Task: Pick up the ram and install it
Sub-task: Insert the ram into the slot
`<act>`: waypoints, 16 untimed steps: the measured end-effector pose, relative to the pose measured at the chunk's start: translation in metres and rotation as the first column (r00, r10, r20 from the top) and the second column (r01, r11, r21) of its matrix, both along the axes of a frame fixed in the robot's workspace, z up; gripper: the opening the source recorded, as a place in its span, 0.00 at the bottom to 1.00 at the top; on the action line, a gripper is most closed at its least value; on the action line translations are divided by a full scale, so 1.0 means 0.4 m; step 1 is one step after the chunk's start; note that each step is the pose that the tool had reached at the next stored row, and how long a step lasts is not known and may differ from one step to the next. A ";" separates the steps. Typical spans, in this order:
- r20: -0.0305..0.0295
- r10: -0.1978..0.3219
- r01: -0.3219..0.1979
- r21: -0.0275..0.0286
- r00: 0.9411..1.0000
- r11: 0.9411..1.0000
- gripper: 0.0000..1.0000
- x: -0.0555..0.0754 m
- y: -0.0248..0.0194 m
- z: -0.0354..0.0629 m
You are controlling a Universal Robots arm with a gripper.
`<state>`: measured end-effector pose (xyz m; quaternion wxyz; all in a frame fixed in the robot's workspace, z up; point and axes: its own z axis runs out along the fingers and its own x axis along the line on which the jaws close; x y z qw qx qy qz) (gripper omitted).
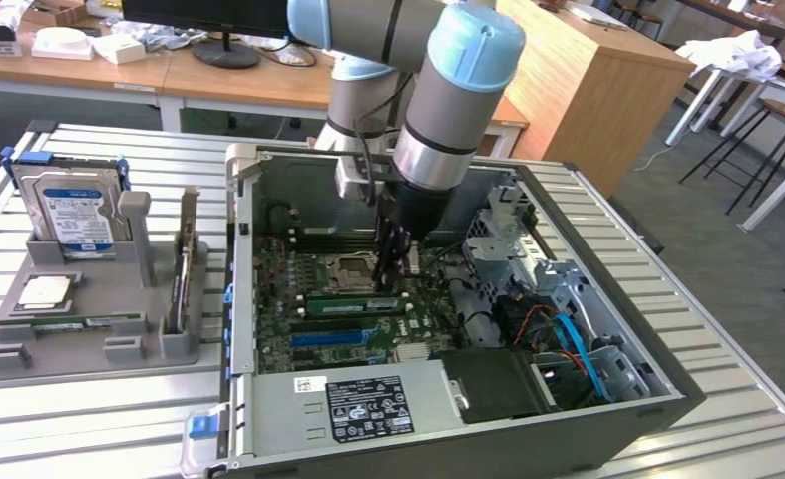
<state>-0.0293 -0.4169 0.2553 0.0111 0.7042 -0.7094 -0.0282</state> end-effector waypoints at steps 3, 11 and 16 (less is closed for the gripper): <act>0.000 0.000 0.000 0.000 1.000 1.000 0.25 0.000 0.000 0.028; 0.000 0.000 0.000 0.000 1.000 1.000 0.25 0.000 0.000 0.103; 0.000 0.000 0.000 0.000 1.000 1.000 0.25 0.000 0.000 0.148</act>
